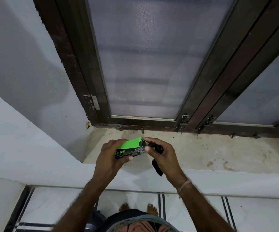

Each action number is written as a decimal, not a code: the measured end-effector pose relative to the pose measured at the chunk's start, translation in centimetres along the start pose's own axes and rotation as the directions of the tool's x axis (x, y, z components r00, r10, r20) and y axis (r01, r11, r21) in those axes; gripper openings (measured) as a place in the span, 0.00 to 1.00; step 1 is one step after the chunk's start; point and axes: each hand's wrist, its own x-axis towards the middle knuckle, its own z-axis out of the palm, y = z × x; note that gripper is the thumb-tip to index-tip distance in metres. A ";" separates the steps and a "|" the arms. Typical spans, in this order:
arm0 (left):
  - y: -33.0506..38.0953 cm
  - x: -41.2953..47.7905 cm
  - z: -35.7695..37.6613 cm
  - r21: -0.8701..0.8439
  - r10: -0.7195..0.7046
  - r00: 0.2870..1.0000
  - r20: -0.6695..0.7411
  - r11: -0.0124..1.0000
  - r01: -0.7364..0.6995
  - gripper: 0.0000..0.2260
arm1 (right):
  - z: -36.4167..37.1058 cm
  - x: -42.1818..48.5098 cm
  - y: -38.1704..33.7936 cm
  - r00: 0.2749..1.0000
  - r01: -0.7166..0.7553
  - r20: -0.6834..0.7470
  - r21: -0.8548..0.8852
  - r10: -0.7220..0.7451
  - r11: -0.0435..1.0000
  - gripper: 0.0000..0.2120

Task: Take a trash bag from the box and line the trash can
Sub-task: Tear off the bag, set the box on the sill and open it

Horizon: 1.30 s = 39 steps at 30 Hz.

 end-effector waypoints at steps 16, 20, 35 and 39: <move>-0.9 0.2 -0.4 -0.053 -0.048 0.999 0.006 0.997 0.048 0.29 | -1.5 -0.1 -0.3 0.954 -0.289 -0.022 0.196 0.299 0.937 0.18; -1.0 0.3 -0.9 -0.031 -0.027 0.999 0.024 0.999 0.028 0.28 | -2.0 0.1 -1.3 0.982 -0.186 0.057 0.153 0.180 0.970 0.13; -0.8 0.5 -1.9 0.017 0.070 0.995 0.070 0.997 -0.071 0.25 | -1.8 2.7 -1.8 0.963 -0.060 0.257 -0.102 0.085 0.993 0.07; -0.7 0.5 -1.7 0.019 0.099 0.992 0.078 0.995 -0.101 0.25 | -1.2 2.9 -1.4 0.967 -0.011 0.250 -0.184 0.058 0.983 0.05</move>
